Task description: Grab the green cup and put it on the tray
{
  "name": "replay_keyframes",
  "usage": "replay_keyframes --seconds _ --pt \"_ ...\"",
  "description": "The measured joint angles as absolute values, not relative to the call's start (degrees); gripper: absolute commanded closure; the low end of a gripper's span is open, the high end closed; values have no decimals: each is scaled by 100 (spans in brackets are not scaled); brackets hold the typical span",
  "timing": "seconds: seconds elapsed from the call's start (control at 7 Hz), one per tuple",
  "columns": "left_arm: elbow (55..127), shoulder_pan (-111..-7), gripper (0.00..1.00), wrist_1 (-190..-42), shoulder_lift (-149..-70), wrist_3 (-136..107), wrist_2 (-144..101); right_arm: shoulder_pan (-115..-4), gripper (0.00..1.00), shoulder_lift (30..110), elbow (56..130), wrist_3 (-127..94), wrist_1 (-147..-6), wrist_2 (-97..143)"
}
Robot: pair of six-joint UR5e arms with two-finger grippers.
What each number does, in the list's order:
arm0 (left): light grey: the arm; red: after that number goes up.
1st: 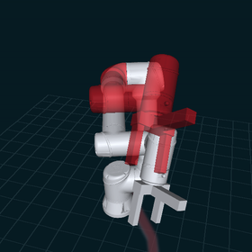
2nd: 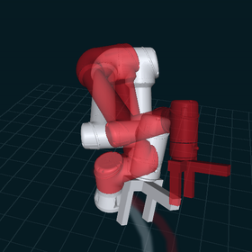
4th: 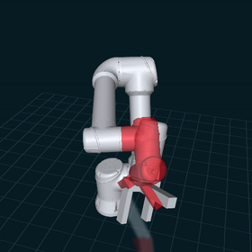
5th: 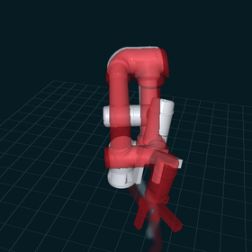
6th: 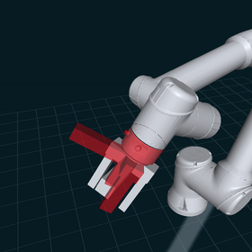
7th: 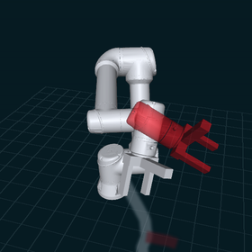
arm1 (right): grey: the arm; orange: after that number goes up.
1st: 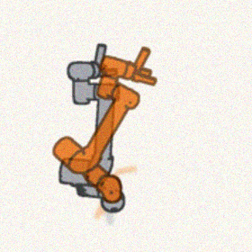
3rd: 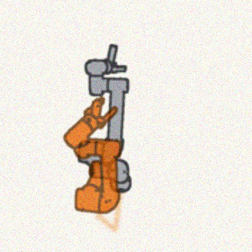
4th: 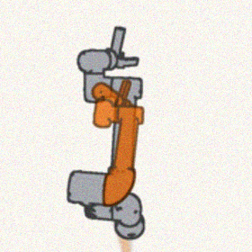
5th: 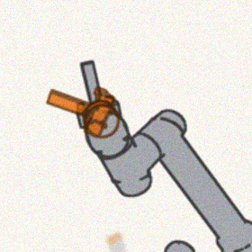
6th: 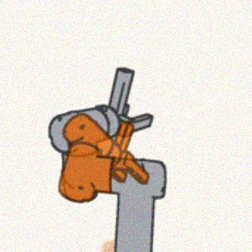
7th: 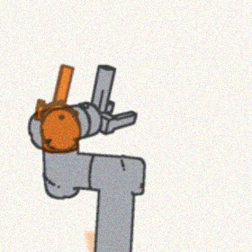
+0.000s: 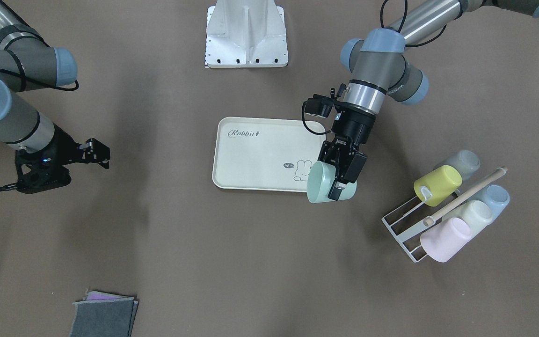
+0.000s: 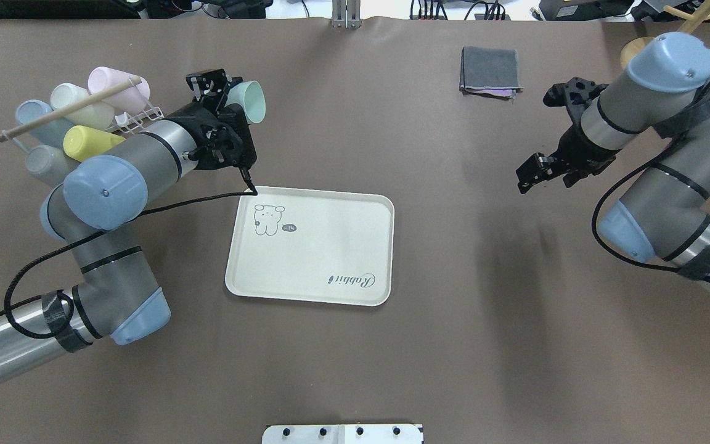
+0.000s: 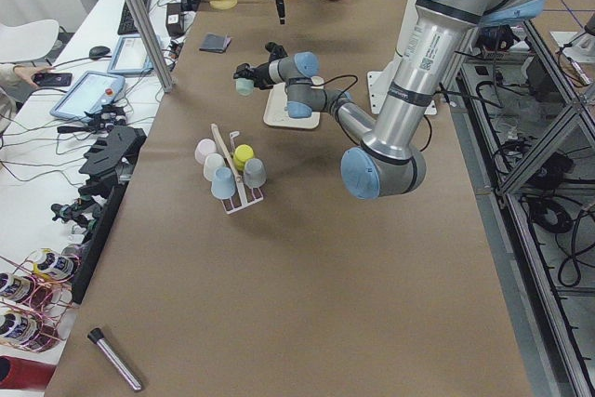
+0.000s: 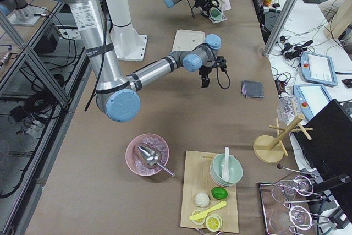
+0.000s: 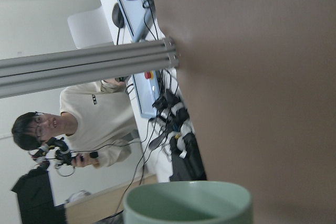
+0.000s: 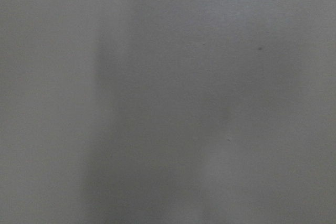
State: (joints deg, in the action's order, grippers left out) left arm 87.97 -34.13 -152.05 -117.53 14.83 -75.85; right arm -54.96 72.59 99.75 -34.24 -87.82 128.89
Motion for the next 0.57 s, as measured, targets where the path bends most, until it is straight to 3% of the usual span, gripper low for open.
replay_keyframes --seconds 0.57 --pt "7953 -2989 97 -17266 -11948 -811 -9212 -6007 0 8447 11156 -3045 -9692 12770"
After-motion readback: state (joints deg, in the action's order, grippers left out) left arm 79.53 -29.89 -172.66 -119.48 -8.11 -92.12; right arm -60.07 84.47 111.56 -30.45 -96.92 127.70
